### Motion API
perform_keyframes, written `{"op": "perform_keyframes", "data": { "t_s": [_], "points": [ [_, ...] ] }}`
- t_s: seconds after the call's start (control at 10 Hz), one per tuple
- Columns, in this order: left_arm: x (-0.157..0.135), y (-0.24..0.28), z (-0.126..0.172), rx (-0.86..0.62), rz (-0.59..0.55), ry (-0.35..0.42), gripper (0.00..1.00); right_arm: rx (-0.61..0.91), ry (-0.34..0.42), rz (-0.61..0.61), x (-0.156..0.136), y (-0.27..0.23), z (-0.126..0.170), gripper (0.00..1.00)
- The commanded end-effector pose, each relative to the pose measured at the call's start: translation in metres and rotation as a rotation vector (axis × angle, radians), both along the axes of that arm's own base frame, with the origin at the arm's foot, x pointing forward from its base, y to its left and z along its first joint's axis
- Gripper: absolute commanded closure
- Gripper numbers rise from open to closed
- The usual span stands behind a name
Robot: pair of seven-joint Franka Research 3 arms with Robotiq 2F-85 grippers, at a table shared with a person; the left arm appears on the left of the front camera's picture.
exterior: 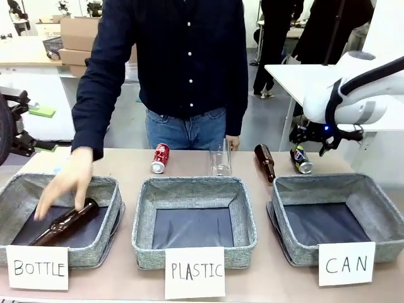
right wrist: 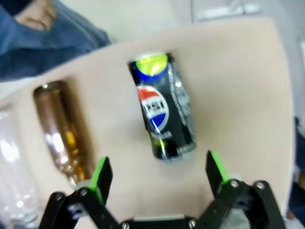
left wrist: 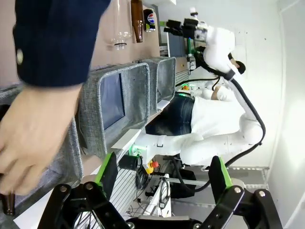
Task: Sort the can waste into the basket.
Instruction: Pick up the can waste from the table and place it in the right Fabric basket.
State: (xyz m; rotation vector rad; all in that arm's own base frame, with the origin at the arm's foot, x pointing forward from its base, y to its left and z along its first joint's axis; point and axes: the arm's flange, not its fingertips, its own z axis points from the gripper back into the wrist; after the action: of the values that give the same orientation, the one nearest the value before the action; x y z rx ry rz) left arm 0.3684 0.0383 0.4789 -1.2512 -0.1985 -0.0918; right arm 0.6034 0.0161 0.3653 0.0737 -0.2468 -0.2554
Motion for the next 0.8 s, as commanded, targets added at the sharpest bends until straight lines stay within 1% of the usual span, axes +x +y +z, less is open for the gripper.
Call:
{"op": "perform_keyframes", "data": {
  "t_s": [0.0,0.2,0.3,0.4,0.5,0.6,0.7],
  "points": [
    [0.0,0.0,0.001,-0.002,-0.013,-0.019,0.0,-0.028,0.045,-0.028,0.032,0.006,-0.002,0.0],
    [0.0,0.0,0.001,-0.002,-0.013,-0.019,0.0,-0.075,0.052,-0.014,0.054,0.002,-0.022,0.0],
    [0.0,0.0,0.001,-0.002,-0.013,-0.019,0.0,-0.094,0.042,0.022,0.065,0.001,-0.032,0.0],
    [0.0,0.0,0.001,-0.002,-0.013,-0.019,0.0,-0.094,0.063,0.066,0.074,-0.002,-0.04,0.0],
    [0.0,0.0,0.001,-0.002,-0.013,-0.019,0.0,-0.084,0.083,0.088,0.08,-0.004,-0.046,0.0],
    [0.0,0.0,0.001,-0.002,-0.013,-0.019,0.0,-0.069,0.101,0.082,0.085,-0.006,-0.052,0.0],
    [0.0,0.0,0.001,-0.002,-0.013,-0.019,0.0,-0.076,0.097,0.077,0.087,-0.007,-0.056,0.0]
  ]
}}
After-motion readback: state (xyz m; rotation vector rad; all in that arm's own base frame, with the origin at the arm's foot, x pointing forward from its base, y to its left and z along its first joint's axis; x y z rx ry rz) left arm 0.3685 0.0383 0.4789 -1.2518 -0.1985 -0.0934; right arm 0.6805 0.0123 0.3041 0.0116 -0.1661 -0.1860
